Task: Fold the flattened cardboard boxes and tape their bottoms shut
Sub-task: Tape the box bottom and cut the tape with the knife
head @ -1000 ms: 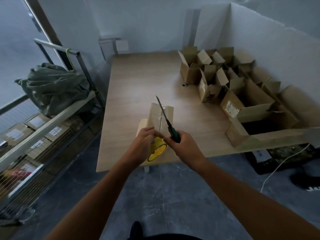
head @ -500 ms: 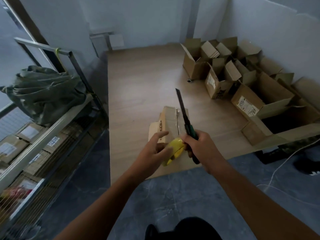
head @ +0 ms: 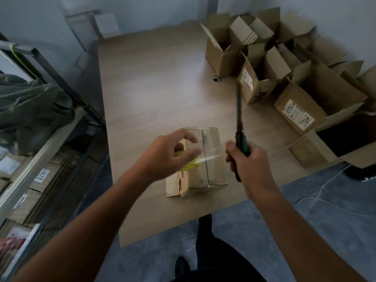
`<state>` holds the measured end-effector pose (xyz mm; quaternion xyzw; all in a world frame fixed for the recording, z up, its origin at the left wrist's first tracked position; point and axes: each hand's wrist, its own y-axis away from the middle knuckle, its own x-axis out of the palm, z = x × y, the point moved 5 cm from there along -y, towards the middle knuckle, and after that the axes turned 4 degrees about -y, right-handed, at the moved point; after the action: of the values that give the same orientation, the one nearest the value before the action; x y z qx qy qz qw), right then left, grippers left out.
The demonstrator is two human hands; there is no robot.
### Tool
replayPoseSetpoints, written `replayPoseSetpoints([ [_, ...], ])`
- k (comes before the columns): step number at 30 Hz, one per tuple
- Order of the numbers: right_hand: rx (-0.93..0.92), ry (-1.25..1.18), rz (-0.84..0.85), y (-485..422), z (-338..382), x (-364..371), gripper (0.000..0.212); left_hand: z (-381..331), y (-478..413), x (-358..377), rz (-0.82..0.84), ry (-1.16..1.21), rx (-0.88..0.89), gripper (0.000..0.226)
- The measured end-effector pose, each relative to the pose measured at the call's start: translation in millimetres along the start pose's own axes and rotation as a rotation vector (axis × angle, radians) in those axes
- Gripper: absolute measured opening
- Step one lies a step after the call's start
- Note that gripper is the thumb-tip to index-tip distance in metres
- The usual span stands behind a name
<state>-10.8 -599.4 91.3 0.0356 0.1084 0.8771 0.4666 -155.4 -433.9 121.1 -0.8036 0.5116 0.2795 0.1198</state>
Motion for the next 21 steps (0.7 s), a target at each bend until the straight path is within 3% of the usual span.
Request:
replayPoseSetpoints([
  [3, 0.078, -0.119, -0.047, -31.7, -4.1, -11.8, 0.022, 6.1, -28.6, -18.7, 0.016, -0.209, -0.061, 0.031],
  [9, 0.102, -0.028, 0.005, -90.9, -35.8, -3.7, 0.025, 26.1, -87.4, -30.9, 0.105, -0.659, -0.143, 0.049],
  [14, 0.217, 0.068, 0.039, -133.2, -77.8, 12.6, 0.033, 71.5, -130.6, -20.6, 0.154, -0.752, -0.26, 0.058],
  [21, 0.576, -0.08, 0.045, -154.2, -131.9, 20.6, 0.021, 116.1, -140.8, -12.9, 0.258, -0.689, -0.366, 0.047],
])
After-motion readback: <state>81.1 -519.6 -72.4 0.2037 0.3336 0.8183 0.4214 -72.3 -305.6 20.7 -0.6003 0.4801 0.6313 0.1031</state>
